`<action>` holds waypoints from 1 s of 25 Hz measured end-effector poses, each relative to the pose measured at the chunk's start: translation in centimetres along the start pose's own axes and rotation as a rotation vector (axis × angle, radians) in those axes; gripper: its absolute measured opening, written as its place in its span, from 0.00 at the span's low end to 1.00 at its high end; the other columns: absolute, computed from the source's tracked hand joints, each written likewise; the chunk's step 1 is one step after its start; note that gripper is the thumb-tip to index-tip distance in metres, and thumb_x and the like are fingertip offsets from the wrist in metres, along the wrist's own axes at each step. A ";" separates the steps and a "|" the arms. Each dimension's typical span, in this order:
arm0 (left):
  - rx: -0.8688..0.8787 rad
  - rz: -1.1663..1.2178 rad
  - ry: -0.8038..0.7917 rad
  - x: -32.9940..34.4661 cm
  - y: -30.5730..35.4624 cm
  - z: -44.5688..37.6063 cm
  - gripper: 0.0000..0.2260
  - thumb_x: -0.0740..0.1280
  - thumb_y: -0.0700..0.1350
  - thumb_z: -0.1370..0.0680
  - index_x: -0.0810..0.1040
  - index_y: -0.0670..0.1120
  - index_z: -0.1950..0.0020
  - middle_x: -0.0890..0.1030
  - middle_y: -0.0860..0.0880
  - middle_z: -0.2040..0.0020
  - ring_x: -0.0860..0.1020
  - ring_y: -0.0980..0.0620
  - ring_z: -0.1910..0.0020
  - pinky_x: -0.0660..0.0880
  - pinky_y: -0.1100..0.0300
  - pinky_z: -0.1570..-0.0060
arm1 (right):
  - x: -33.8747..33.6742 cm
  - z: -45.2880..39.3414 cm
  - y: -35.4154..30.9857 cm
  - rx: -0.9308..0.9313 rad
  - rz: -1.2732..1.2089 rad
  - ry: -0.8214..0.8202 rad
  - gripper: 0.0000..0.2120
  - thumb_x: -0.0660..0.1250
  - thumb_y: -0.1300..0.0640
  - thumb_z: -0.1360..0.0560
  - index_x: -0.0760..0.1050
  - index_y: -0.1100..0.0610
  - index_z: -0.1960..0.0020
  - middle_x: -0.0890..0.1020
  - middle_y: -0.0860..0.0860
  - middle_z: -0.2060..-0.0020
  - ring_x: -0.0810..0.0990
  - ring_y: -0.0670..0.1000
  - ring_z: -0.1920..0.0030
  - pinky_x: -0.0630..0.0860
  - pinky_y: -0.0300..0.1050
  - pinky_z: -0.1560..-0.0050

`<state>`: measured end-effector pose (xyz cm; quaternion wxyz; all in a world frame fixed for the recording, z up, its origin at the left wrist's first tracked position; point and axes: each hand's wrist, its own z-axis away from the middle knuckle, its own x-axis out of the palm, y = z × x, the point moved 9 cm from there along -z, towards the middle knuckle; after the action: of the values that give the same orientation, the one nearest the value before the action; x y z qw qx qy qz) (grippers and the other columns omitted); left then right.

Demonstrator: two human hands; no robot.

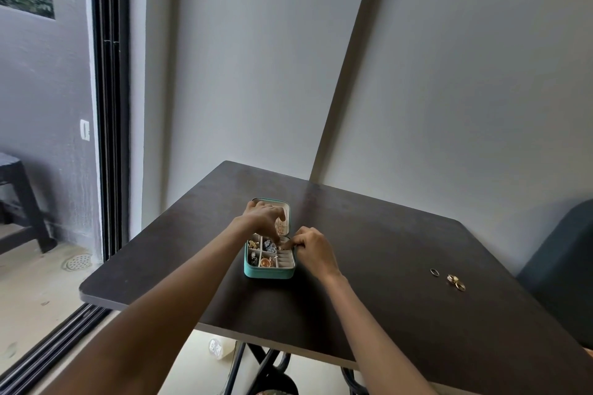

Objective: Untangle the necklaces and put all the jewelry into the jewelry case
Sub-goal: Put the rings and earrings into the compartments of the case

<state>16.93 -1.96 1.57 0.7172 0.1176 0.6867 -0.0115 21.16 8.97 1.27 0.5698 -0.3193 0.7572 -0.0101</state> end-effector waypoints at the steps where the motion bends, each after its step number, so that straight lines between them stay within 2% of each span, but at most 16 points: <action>1: -0.001 0.002 0.002 0.0 0.0 0.0 0.31 0.72 0.56 0.30 0.65 0.54 0.30 0.66 0.50 0.28 0.58 0.47 0.28 0.49 0.51 0.29 | 0.0 0.0 0.1 0.008 -0.013 0.006 0.15 0.62 0.68 0.27 0.85 0.56 0.53 0.82 0.51 0.55 0.75 0.52 0.53 0.72 0.44 0.53; 5: 0.013 0.009 0.004 -0.3 0.4 0.1 0.29 0.72 0.56 0.30 0.66 0.54 0.31 0.69 0.50 0.30 0.60 0.48 0.29 0.51 0.52 0.30 | -0.2 0.1 0.9 0.070 -0.142 0.041 0.17 0.59 0.70 0.28 0.85 0.57 0.54 0.83 0.52 0.54 0.78 0.52 0.52 0.72 0.39 0.53; 9: 0.095 0.149 0.122 -2.0 3.1 0.1 0.20 0.69 0.52 0.26 0.72 0.54 0.36 0.76 0.52 0.37 0.67 0.49 0.34 0.59 0.53 0.36 | -3.5 1.3 4.6 0.250 -0.241 0.265 0.17 0.60 0.69 0.27 0.84 0.56 0.50 0.84 0.52 0.51 0.81 0.51 0.49 0.70 0.34 0.52; 12: 0.192 0.351 0.233 -2.2 9.2 -0.2 0.11 0.67 0.45 0.25 0.79 0.49 0.43 0.80 0.49 0.43 0.74 0.49 0.40 0.68 0.56 0.42 | -6.9 4.1 10.1 0.458 -0.191 0.360 0.13 0.61 0.63 0.25 0.82 0.55 0.47 0.82 0.51 0.47 0.79 0.52 0.46 0.70 0.37 0.52; 16: 0.344 0.576 0.168 1.3 20.5 -1.0 0.10 0.66 0.39 0.24 0.80 0.42 0.45 0.81 0.44 0.46 0.79 0.47 0.47 0.70 0.62 0.50 | -11.7 10.6 18.5 0.691 -0.060 0.458 0.10 0.62 0.61 0.23 0.78 0.54 0.45 0.78 0.53 0.45 0.77 0.54 0.45 0.72 0.45 0.49; 19: 0.405 0.610 0.111 4.1 27.8 -1.9 0.11 0.65 0.39 0.24 0.80 0.41 0.44 0.81 0.43 0.45 0.78 0.46 0.46 0.70 0.61 0.48 | -15.2 15.4 23.6 0.776 0.076 0.551 0.09 0.63 0.62 0.23 0.76 0.55 0.45 0.76 0.53 0.46 0.77 0.56 0.45 0.73 0.48 0.49; 21: 0.410 0.618 0.087 5.7 31.2 -2.9 0.12 0.64 0.38 0.25 0.79 0.42 0.42 0.79 0.43 0.43 0.77 0.46 0.44 0.69 0.61 0.45 | -16.5 16.8 26.5 0.784 0.089 0.542 0.09 0.63 0.63 0.23 0.76 0.56 0.45 0.75 0.54 0.46 0.77 0.56 0.47 0.73 0.48 0.51; 25: 0.400 0.636 0.085 7.8 34.6 -5.0 0.14 0.62 0.38 0.24 0.76 0.43 0.40 0.76 0.45 0.41 0.75 0.47 0.41 0.69 0.60 0.41 | -16.8 15.3 29.4 0.709 0.127 0.399 0.09 0.62 0.59 0.22 0.75 0.55 0.43 0.76 0.53 0.46 0.77 0.55 0.46 0.73 0.48 0.50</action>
<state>18.62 33.77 -0.98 0.6187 0.4631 0.6293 0.0825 23.03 46.04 -0.89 0.4860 -0.0478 0.8206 -0.2971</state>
